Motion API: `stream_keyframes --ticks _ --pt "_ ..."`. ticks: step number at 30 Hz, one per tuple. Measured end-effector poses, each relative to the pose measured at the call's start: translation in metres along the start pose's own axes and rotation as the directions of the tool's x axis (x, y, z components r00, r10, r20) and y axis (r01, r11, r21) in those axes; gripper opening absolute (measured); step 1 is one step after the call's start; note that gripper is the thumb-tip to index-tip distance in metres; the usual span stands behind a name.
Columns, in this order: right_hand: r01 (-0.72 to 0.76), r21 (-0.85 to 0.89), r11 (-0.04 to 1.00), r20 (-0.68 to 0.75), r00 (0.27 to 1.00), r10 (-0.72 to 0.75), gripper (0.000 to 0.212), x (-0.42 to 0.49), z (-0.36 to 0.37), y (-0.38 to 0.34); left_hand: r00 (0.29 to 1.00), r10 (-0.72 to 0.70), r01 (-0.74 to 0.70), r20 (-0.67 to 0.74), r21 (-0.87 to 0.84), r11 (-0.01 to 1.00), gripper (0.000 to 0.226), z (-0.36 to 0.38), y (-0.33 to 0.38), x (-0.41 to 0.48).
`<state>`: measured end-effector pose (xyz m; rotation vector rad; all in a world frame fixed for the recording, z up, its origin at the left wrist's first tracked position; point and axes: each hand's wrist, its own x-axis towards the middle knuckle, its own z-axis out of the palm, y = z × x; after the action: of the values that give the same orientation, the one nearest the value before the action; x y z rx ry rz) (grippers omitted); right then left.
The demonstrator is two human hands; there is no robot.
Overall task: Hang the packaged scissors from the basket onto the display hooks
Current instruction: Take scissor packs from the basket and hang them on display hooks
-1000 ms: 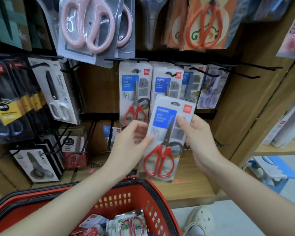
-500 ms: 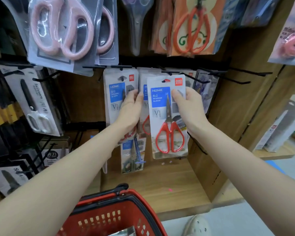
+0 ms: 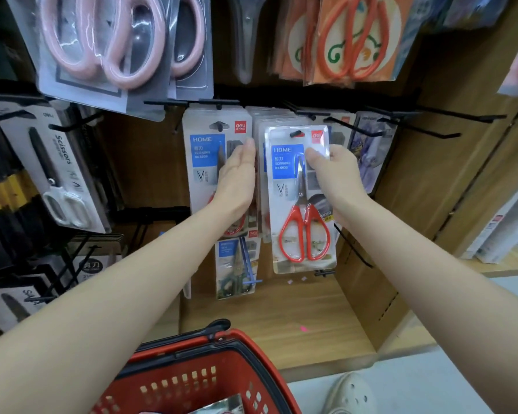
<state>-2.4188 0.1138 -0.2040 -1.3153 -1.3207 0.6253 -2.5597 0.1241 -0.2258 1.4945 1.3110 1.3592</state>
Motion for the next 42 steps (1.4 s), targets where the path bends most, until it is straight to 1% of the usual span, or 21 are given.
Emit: stream_keyframes --ticks 2,3,6,9,13,15,17,20,22,23,25,28,31,33,35,37,38,40,42 --pt "-0.026 0.012 1.000 -0.009 1.000 0.027 0.028 0.006 0.005 0.001 0.997 0.068 -0.069 0.041 0.042 0.997 0.046 -0.002 -0.001 0.001" --pt "-0.028 0.027 0.999 -0.019 0.999 0.029 0.026 0.009 0.007 0.002 0.994 0.094 -0.096 0.051 0.058 0.994 0.038 -0.003 -0.002 0.002" --pt "-0.020 0.031 0.999 -0.053 0.998 0.022 0.020 0.016 0.012 0.005 0.989 0.148 -0.150 0.027 0.107 0.983 0.038 -0.003 -0.002 0.004" --pt "-0.018 -0.003 1.000 -0.089 0.996 0.018 0.022 0.021 0.015 0.008 0.981 0.196 -0.194 0.009 0.173 0.966 0.037 -0.003 -0.002 0.006" --pt "-0.013 -0.119 0.993 -0.114 0.993 0.000 0.029 0.016 0.010 0.012 0.968 0.248 -0.249 0.038 0.257 0.934 0.038 -0.010 0.001 -0.001" --pt "0.003 -0.234 0.972 -0.082 0.996 -0.023 0.034 0.007 0.004 0.014 0.962 0.262 -0.271 0.070 0.312 0.911 0.037 -0.018 0.003 -0.012" --pt "0.057 -0.389 0.919 -0.036 0.996 -0.077 0.035 -0.004 -0.002 0.021 0.942 0.310 -0.335 0.131 0.443 0.831 0.036 -0.028 0.000 -0.029" --pt "0.214 -0.510 0.833 0.077 0.976 -0.203 0.023 -0.044 -0.003 0.036 0.886 0.372 -0.460 0.277 0.629 0.627 0.030 -0.054 -0.015 -0.069" --pt "0.334 -0.554 0.763 0.211 0.943 -0.259 0.020 -0.086 0.001 0.046 0.840 0.391 -0.534 0.377 0.705 0.466 0.029 -0.075 -0.033 -0.105" --pt "0.394 -0.563 0.727 0.293 0.917 -0.270 0.020 -0.109 0.003 0.051 0.822 0.380 -0.560 0.423 0.722 0.407 0.030 -0.086 -0.046 -0.125" --pt "0.478 -0.554 0.682 0.437 0.864 -0.250 0.019 -0.155 0.008 0.062 0.823 0.273 -0.568 0.498 0.734 0.373 0.033 -0.108 -0.075 -0.168" --pt "0.519 -0.490 0.700 0.599 0.784 -0.161 0.017 -0.213 0.025 0.084 0.824 0.068 -0.548 0.563 0.758 0.354 0.029 -0.136 -0.122 -0.233" --pt "0.504 -0.432 0.748 0.737 0.675 -0.030 0.025 -0.259 0.049 0.110 0.844 -0.069 -0.475 0.531 0.803 0.360 0.022 -0.162 -0.173 -0.280" --pt "0.500 -0.426 0.754 0.795 0.604 0.048 0.035 -0.279 0.068 0.130 0.855 -0.184 -0.390 0.486 0.834 0.389 0.025 -0.175 -0.205 -0.302" --pt "0.488 -0.447 0.750 0.820 0.558 0.126 0.045 -0.291 0.084 0.149 0.859 -0.307 -0.268 0.411 0.870 0.415 0.037 -0.184 -0.227 -0.317" --pt "0.504 -0.491 0.710 0.829 0.521 0.204 0.049 -0.293 0.095 0.167 0.837 -0.417 -0.158 0.354 0.886 0.436 0.052 -0.190 -0.245 -0.326" --pt "0.512 -0.520 0.684 0.826 0.507 0.248 0.052 -0.293 0.098 0.175 0.811 -0.491 -0.080 0.318 0.892 0.445 0.055 -0.193 -0.252 -0.329" --pt "0.485 -0.582 0.653 0.793 0.516 0.324 0.062 -0.292 0.103 0.189 0.754 -0.597 0.029 0.273 0.895 0.446 0.060 -0.195 -0.262 -0.336" --pt "0.469 -0.627 0.622 0.763 0.529 0.371 0.074 -0.288 0.107 0.199 0.728 -0.634 0.080 0.261 0.886 0.456 0.059 -0.193 -0.268 -0.341"
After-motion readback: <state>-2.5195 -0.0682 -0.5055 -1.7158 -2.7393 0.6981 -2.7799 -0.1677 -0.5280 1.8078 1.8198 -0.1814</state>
